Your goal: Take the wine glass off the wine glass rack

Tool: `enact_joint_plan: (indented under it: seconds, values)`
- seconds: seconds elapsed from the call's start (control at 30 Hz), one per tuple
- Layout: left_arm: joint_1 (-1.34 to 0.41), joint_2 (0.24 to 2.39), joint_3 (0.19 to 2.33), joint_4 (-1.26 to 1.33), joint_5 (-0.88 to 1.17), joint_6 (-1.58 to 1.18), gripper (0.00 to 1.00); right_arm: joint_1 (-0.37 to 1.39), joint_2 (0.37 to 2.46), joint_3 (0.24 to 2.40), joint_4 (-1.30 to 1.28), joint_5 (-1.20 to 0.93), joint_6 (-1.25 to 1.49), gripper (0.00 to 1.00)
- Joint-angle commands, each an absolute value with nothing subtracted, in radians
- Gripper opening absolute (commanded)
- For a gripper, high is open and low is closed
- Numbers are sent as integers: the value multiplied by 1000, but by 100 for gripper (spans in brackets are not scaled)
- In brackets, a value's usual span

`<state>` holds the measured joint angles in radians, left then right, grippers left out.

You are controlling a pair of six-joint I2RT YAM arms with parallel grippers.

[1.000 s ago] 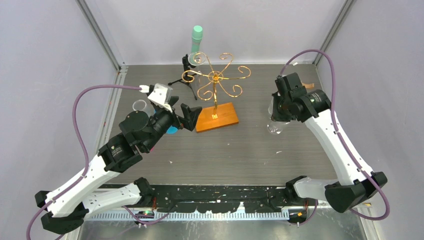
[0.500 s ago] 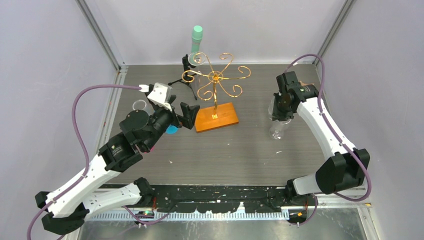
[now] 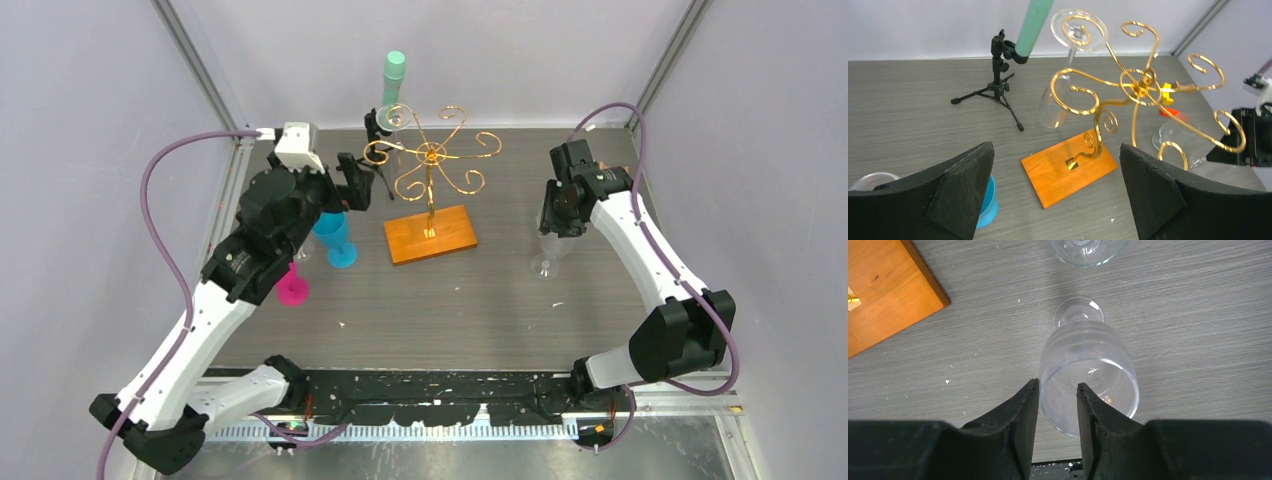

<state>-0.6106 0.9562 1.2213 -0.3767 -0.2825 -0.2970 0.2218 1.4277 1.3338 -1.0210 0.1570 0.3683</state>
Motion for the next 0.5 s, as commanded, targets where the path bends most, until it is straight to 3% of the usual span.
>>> enact_joint_plan:
  seconds: [0.0,0.3,0.47]
  values:
    - [-511,1010,1314,-398,-159,-406,100,218,1396,1406,-994,212,368,41]
    - [-272,1187,1383,-292,231,-637,100,218,1271,1460,-934,194,402,42]
    - [-227,1312,1474,-259,309,-682,99,218,1160,1358,-780,37,453,50]
